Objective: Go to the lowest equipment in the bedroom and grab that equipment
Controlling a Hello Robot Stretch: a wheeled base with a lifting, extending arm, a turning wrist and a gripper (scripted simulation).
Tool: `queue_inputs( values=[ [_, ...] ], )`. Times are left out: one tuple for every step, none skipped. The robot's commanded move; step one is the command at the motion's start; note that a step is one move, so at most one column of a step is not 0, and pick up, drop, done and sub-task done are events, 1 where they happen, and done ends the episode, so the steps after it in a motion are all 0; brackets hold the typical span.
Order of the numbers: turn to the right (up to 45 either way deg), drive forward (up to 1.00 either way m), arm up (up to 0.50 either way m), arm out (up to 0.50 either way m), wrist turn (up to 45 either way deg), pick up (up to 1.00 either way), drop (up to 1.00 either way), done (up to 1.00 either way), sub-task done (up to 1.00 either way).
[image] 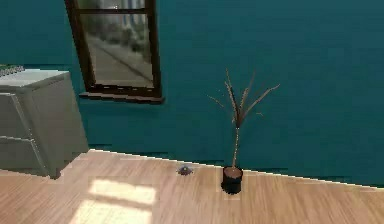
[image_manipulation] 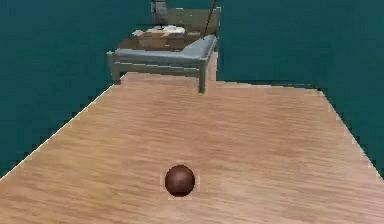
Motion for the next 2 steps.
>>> queue_inputs(
  values=[
    [45.0,0.0,0.0,0.0,0.0,0.0,0.0,0.0,0.0],
    [27.0,0.0,0.0,0.0,0.0,0.0,0.0,0.0,0.0]
  ],
)
